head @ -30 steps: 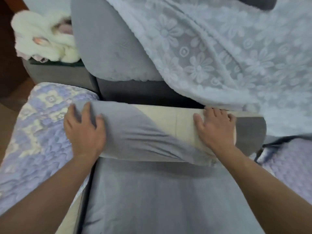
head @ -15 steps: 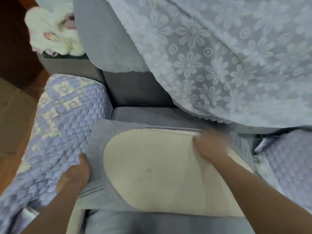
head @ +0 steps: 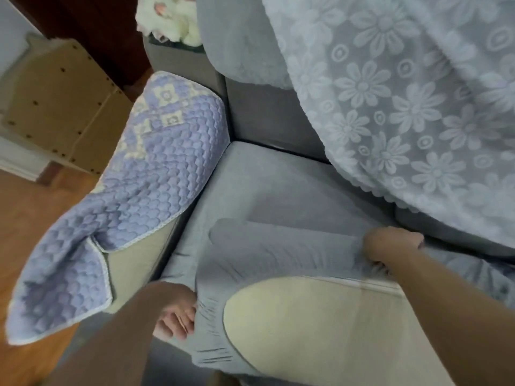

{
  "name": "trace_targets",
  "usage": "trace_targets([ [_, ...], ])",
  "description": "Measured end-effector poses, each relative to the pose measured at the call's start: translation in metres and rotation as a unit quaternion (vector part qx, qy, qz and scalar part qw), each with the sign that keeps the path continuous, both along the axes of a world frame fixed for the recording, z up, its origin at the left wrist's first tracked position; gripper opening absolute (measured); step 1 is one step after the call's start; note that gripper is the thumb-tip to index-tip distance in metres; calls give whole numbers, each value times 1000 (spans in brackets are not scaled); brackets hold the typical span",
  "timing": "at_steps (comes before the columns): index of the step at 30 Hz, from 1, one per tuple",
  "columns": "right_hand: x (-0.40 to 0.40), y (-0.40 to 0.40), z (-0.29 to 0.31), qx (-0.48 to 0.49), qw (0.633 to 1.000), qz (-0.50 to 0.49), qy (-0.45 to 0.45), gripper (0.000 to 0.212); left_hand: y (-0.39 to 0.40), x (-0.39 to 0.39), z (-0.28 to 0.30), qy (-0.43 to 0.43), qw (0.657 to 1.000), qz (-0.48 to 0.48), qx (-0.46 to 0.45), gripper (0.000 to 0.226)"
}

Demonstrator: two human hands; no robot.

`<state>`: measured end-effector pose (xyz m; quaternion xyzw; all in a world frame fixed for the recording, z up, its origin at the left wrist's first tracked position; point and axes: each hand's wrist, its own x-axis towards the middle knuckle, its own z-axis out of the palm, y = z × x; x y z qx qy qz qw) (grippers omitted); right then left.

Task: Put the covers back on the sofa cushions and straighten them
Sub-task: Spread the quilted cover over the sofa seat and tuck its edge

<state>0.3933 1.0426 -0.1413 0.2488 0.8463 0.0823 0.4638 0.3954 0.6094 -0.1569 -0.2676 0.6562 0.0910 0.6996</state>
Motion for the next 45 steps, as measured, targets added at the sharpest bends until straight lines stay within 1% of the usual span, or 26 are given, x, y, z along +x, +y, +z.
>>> trace_targets([
  [2, -21, -24, -12, -25, 1000, 11, -8, 36, 10, -8, -2, -86, 994, -68, 29, 42],
  [4, -45, -63, -24, -163, 985, 13, 57, 46, 21, -8, -8, -91, 989, -92, 75, 37],
  [5, -62, -98, -32, -252, 964, 9, 84, 50, 19, -7, -24, -53, 990, -81, 98, 30],
  [6, -68, -121, -27, -330, 937, 4, 112, 53, 28, -3, -28, 42, 992, -43, 109, 24],
  [7, -73, -144, -22, -387, 913, 16, 126, 57, 36, -1, -32, 168, 977, 75, 105, 24],
  [8, -81, -172, -27, -407, 905, 39, 119, 61, 36, -1, -37, 290, 920, 247, 92, 25],
  [9, -81, -190, -31, -412, 902, 67, 111, 69, 40, -1, -45, 372, 838, 387, 100, 25],
  [10, -81, -201, -37, -400, 906, 97, 99, 78, 43, -3, -51, 412, 772, 465, 133, 28],
  [11, -80, -205, -42, -386, 911, 113, 85, 85, 46, -6, -55, 424, 747, 474, 195, 34],
  [12, -79, -202, -45, -368, 921, 113, 63, 88, 49, -6, -59, 424, 749, 435, 265, 42],
  [13, -78, -195, -45, -353, 928, 112, 38, 91, 50, -3, -70, 412, 764, 384, 315, 50],
  [16, -70, -158, -34, -296, 951, 84, -20, 101, 75, 5, -83, 306, 778, 357, 417, 54],
  [19, -65, -130, -39, -194, 978, 36, -73, 82, 125, 18, -77, 222, 809, 280, 468, 68],
  [21, -71, -144, -57, -102, 991, 64, -61, 66, 133, 22, -87, 196, 812, 266, 482, 63],
  [22, -75, -157, -64, -81, 993, 77, -31, 57, 127, 22, -95, 219, 815, 265, 466, 51],
  [23, -83, -181, -76, -84, 993, 83, 5, 49, 110, 21, -108, 275, 826, 266, 415, 40],
  [25, -100, -245, -111, -132, 986, 79, 58, 40, 49, 26, -134, 383, 858, 258, 225, 23],
  [26, -108, -280, -129, -172, 980, 67, 75, 39, 10, 31, -147, 422, 864, 246, 122, 18],
  [28, -119, -339, -155, -244, 963, 15, 109, 37, -65, 42, -166, 463, 857, 220, -39, 16],
  [30, -130, -383, -182, -285, 944, -54, 158, 36, -127, 53, -190, 450, 862, 199, -124, 31],
  [33, -150, -416, -210, -269, 926, -134, 227, 40, -161, 56, -212, 395, 900, 107, -149, 65],
  [37, -164, -435, -239, -192, 958, -72, 201, 36, -163, 79, -229, 454, 880, 92, -106, 77],
  [40, -169, -434, -243, -188, 961, -61, 196, 40, -165, 92, -232, 496, 865, 9, -76, 58],
  [43, -174, -426, -241, -227, 949, -151, 162, 34, -164, 82, -225, 497, 866, -5, -58, 38],
  [44, -174, -420, -242, -253, 928, -224, 158, 28, -163, 79, -222, 493, 868, 6, -58, 35],
  [45, -175, -415, -240, -295, 877, -337, 172, 19, -161, 79, -217, 489, 869, 29, -64, 32],
])
